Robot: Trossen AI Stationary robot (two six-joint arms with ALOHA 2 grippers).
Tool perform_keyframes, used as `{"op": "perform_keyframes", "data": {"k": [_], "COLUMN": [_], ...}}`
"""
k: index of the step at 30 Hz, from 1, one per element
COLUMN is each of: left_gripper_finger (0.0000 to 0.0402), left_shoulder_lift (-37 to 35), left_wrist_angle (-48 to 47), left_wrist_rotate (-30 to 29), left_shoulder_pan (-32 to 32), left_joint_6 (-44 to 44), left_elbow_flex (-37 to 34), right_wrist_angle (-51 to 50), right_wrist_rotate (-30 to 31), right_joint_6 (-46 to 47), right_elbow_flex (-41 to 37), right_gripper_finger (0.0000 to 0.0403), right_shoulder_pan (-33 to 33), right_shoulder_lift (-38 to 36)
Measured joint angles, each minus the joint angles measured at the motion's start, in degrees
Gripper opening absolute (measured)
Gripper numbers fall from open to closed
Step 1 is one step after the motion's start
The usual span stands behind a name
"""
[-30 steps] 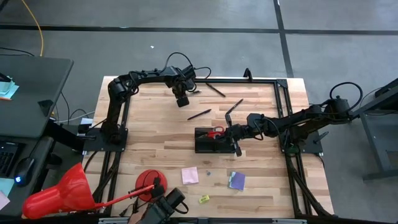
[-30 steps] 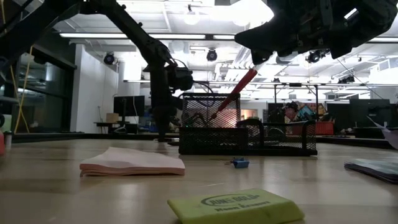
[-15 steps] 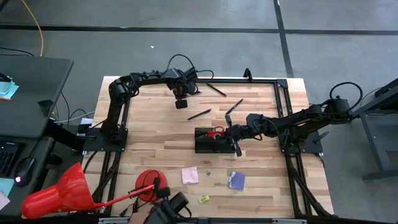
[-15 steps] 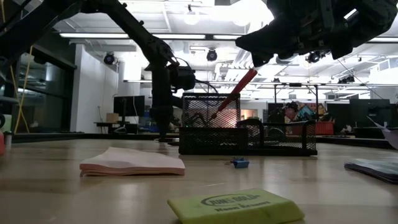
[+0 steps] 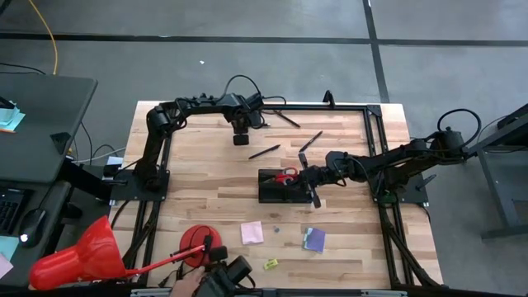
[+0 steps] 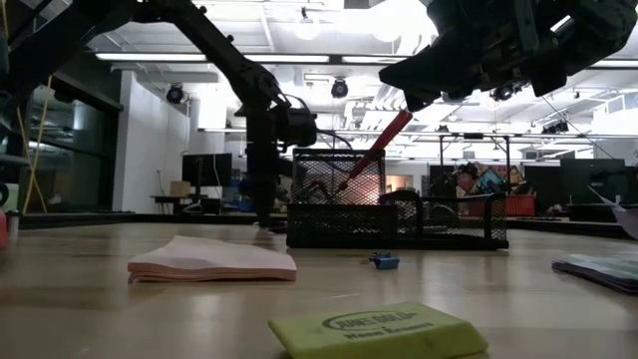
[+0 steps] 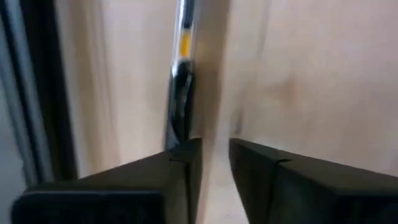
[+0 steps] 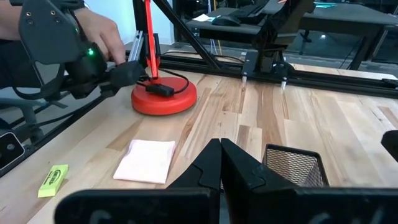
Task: Pick and place office supplies into organizer
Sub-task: Put the black pen into the black desk organizer
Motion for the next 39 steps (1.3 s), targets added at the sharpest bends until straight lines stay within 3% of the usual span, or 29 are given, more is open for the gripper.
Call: {"op": "perform_keyframes", "data": {"k": [4, 9, 17, 22, 30, 39], "left_gripper_finger": [0.0119, 0.0156, 0.0172, 0.0173, 0.0173, 0.0173], "left_shoulder_lift": [-0.05, -0.09, -0.63, -0.78, -0.14, 2.94], "left_wrist_angle": [1.11, 1.25, -0.87, -0.38, -1.0, -1.34], "left_wrist_rotate": [-4.36, -4.82, -8.48, -1.5, 7.39, 8.66], "left_shoulder_pan": [0.0, -0.3, -0.83, 0.08, 2.94, 5.29], "left_joint_6": [0.12, 2.75, 4.42, 6.2, 8.27, 7.07], "left_elbow_flex": [0.02, 0.02, 5.81, 10.0, 10.46, 10.41], "right_wrist_angle": [0.0, -0.03, 0.47, 2.18, 2.12, 2.19], "right_wrist_rotate": [0.0, 0.0, -0.01, -0.05, -0.2, -0.22], "right_joint_6": [-0.17, -0.18, -1.04, -0.27, 0.92, 0.92], "right_elbow_flex": [0.0, 0.0, 0.01, 0.0, 0.0, 0.0], "right_gripper_finger": [0.0, 0.0, 0.0, 0.0, 0.0, 0.0], "right_shoulder_pan": [0.0, 0.0, -0.24, -1.16, -1.09, -1.09], "right_shoulder_lift": [0.0, 0.0, 2.05, 3.56, 3.61, 3.61]}}
